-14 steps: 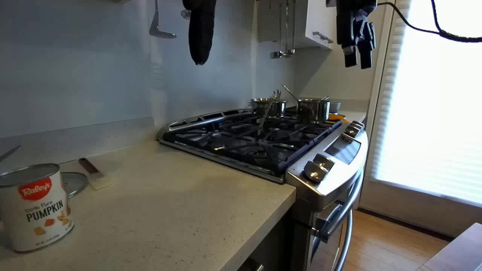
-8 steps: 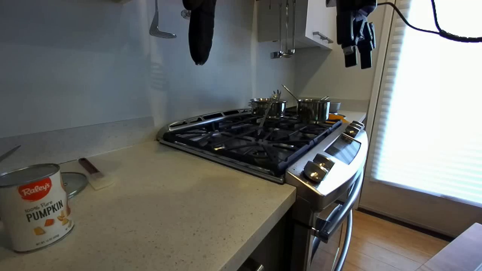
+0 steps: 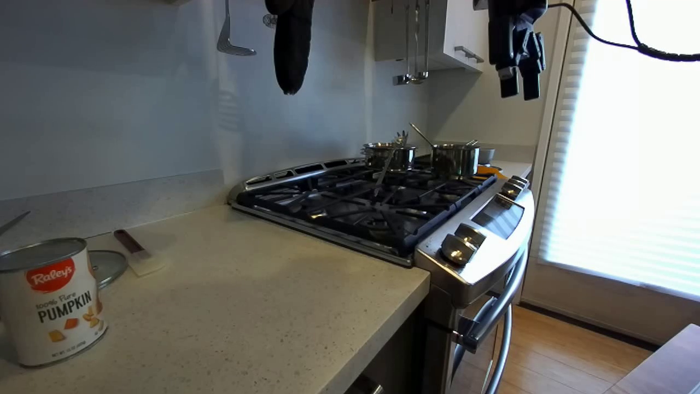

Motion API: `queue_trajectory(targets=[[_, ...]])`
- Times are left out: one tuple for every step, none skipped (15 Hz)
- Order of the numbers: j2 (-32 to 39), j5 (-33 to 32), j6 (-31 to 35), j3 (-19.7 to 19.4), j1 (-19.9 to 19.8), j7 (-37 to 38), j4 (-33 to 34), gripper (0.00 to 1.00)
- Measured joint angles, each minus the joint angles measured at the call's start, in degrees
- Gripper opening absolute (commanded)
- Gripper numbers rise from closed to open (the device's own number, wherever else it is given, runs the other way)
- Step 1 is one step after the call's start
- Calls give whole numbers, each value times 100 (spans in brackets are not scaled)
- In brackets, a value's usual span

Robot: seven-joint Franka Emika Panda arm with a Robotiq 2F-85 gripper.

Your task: Move the canned pumpkin to the back right side of the counter

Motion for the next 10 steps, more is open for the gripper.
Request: queue_trajectory(targets=[[30, -21, 15, 63, 18, -7, 37, 100], [88, -28, 44, 175, 69, -16, 94, 100], [183, -32, 55, 343, 147, -18, 175, 100], [310, -35, 61, 558, 241, 12, 262, 100], [460, -40, 70, 802, 348, 55, 355, 100], [620, -58, 96, 1049, 460, 139, 453, 100], [802, -113, 175, 1312, 581, 244, 564, 100], [976, -244, 266, 1557, 693, 328, 676, 100], [1166, -436, 365, 1801, 795, 427, 813, 100], [1365, -666, 466, 2027, 885, 509, 970, 100]])
